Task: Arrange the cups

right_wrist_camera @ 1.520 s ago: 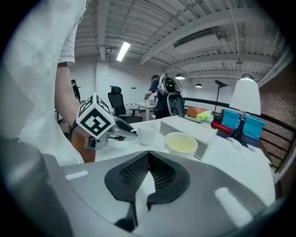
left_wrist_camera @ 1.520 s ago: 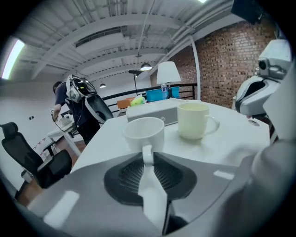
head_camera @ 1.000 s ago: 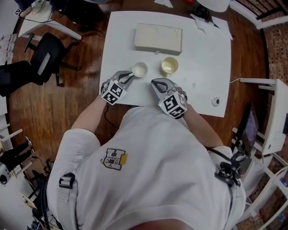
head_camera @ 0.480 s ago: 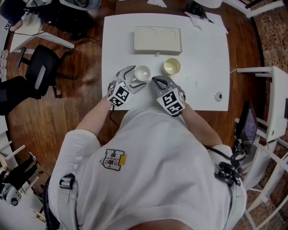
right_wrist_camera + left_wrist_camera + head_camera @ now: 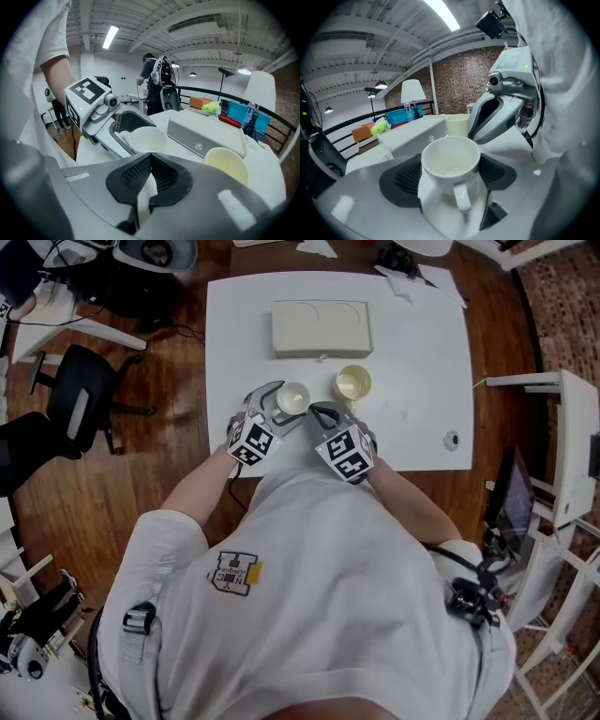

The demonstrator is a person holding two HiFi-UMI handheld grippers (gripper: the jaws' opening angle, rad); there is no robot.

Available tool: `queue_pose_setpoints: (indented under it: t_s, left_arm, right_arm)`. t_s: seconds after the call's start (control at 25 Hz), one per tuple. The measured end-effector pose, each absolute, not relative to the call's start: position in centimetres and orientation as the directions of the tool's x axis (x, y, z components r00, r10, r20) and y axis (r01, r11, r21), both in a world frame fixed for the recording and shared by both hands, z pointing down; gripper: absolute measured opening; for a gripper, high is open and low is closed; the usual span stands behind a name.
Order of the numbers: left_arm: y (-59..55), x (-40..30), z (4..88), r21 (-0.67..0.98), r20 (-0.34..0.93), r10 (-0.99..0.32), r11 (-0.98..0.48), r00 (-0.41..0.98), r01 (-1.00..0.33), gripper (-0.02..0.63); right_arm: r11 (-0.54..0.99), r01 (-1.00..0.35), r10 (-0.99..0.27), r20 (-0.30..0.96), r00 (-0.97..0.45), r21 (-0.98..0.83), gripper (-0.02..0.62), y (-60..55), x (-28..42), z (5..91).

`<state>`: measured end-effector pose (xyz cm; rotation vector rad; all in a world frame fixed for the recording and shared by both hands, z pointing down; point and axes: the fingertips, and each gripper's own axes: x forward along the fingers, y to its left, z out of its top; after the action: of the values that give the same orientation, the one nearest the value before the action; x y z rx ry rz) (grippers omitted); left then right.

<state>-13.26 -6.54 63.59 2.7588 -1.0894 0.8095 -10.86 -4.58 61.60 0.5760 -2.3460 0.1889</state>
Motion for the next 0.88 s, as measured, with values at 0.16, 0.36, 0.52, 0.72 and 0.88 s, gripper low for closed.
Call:
queue_pose_setpoints:
  t_s: [0.16, 0.36, 0.52, 0.72, 0.88]
  left_arm:
    - [-6.4, -13.9, 63.4, -0.11, 0.498, -0.631, -0.727, 0.595, -0.678, 0.379]
    - [-8.1, -14.8, 60.8, -0.104, 0.462, -0.671, -0.69, 0.58, -0.716, 0.379]
    - [-11.2, -15.6, 57.2, -0.136, 0.412, -0.71, -0.667, 0.571, -0.732, 0.379]
    - [-15.3, -16.1, 53.3, -0.203, 0.373, -0.736, -0.659, 0.565, -0.724, 0.379]
    - [-19.2, -16.3, 53.0, -0.214, 0.385, -0.747, -0.644, 0.542, -0.735, 0.379]
  right_arm:
    - [0.895, -0.445, -0.35, 0.661, -0.664, 0.027, 0.0, -4.6, -11.3, 61.4]
    - [0.886, -0.457, -0.41, 0.594, -0.692, 0.08, 0.0, -6.4, -12.1, 58.6]
    - [0.854, -0.51, -0.483, 0.521, -0.704, 0.102, 0.0, -9.4, -12.8, 55.2]
    - [0.808, -0.574, -0.565, 0.453, -0.689, 0.135, 0.0, -13.4, -13.2, 51.7]
    - [0.719, -0.69, -0.655, 0.408, -0.636, 0.079, 0.0, -16.7, -11.9, 50.0]
